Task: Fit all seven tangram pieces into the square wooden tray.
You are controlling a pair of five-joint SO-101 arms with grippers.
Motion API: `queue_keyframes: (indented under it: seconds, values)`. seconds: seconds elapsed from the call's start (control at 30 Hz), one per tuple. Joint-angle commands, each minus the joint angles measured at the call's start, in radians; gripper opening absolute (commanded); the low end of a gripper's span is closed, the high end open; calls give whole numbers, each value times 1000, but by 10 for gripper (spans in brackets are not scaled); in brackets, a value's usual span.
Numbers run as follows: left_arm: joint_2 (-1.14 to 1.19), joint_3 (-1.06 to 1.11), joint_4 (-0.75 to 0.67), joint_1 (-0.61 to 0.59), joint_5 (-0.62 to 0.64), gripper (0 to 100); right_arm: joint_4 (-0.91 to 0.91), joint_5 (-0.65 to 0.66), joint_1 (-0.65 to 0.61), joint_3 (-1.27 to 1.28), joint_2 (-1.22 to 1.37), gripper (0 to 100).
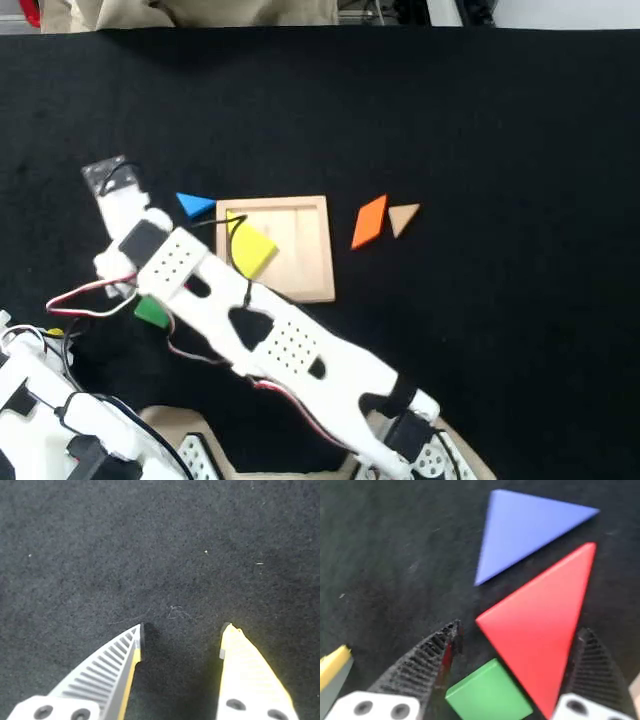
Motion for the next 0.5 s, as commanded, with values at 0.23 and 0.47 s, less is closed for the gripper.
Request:
queue_keyframes:
  seconds: [0.23,0.47]
  values:
    - [-18,1,-17,-16,-9,252,-2,58,23,-61,35,352]
    - [-18,1,-17,-10,-9,252,-23,95,28,-61,36,282]
